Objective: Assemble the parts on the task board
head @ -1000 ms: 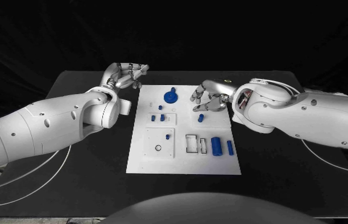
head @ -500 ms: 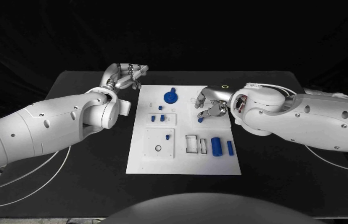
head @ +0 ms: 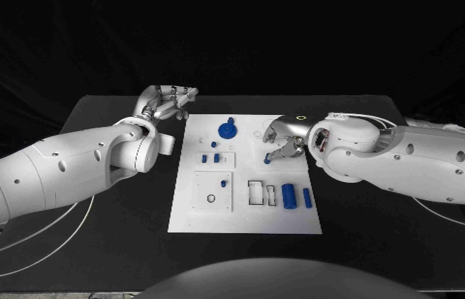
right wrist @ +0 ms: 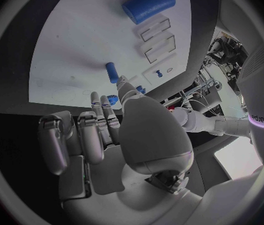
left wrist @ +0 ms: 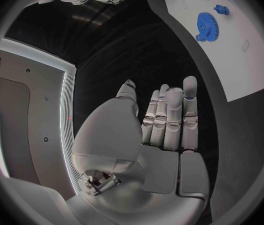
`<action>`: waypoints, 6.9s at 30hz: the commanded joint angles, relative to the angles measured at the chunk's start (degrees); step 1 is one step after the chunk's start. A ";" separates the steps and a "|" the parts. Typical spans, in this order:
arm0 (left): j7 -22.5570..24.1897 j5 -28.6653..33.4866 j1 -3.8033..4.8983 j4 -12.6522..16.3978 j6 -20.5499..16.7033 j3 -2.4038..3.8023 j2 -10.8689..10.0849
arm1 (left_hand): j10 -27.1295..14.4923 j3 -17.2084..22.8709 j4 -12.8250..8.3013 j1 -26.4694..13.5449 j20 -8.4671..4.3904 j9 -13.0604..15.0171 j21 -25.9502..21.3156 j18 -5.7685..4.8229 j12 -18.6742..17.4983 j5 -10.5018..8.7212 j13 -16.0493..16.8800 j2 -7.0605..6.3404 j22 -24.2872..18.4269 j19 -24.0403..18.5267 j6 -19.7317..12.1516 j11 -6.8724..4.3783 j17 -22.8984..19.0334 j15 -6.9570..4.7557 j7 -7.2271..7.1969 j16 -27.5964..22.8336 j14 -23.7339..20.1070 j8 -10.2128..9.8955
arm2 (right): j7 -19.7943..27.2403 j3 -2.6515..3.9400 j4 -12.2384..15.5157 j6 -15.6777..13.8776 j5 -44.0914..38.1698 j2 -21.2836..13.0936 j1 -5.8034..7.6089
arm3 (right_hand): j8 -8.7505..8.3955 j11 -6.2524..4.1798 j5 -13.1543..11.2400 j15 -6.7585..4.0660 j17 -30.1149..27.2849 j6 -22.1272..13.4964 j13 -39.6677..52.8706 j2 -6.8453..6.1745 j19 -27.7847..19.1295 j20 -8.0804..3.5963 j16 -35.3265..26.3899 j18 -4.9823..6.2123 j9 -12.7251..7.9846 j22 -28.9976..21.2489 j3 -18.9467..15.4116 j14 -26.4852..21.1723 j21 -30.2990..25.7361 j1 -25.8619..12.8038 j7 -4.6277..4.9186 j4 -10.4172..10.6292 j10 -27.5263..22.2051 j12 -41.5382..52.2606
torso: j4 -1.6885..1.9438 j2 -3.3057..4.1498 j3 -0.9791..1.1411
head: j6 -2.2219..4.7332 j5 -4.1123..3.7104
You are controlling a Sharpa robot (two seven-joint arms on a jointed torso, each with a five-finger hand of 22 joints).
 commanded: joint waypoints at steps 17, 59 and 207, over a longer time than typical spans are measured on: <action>0.45 0.04 0.01 -0.04 0.96 0.04 0.02 | -0.48 -0.30 -0.04 0.00 0.05 0.08 -0.25 0.41 0.42 0.30 0.02 0.48 -0.09 0.42 -0.44 -0.02 -0.01 0.03 -0.02 -0.19 0.47 0.42 | -1.33 -0.01 -0.65 2.94 -0.01 0.56 -0.27 | 1.94 -3.60 -0.15 -4.04 15.06 3.21 -2.67 1.01 6.00 -3.34 0.23 -0.39 -0.88 15.08 -0.68 6.05 0.26 0.06 -1.27 -0.55 8.88 -0.57 | -0.01 -0.05 0.00 | -0.13 -0.12; 0.30 0.00 0.02 -0.18 1.22 0.04 -0.02 | -0.51 -0.37 -0.04 0.13 0.05 0.12 -0.38 0.41 0.50 0.32 0.02 0.58 -0.12 0.46 -0.33 -0.04 0.00 0.02 -0.05 -0.19 0.50 0.52 | -1.75 0.00 -2.21 4.64 0.50 2.55 -1.49 | 1.83 -5.42 0.03 -5.77 15.06 11.70 -2.80 2.01 6.00 -5.14 0.23 -0.39 -2.19 15.08 2.11 6.05 0.26 2.76 -3.36 -0.78 15.77 -5.19 | 0.00 0.00 0.01 | -0.03 -0.18; 0.15 -0.61 -0.50 -2.24 1.90 0.04 0.91 | -0.71 -0.67 -0.04 0.49 0.02 0.21 -0.74 0.42 0.71 0.36 0.01 0.86 -0.19 0.64 -0.22 -0.06 -0.05 -0.01 -0.09 -0.29 0.52 0.71 | 11.57 0.46 -0.51 12.30 -11.86 19.12 -2.82 | 0.26 -5.11 0.12 -5.22 15.06 15.43 -2.88 1.28 6.00 -4.49 0.23 -0.39 -2.95 15.08 8.96 6.05 0.26 5.48 -2.84 -0.49 20.95 -10.98 | -0.03 -0.01 0.01 | -1.01 2.46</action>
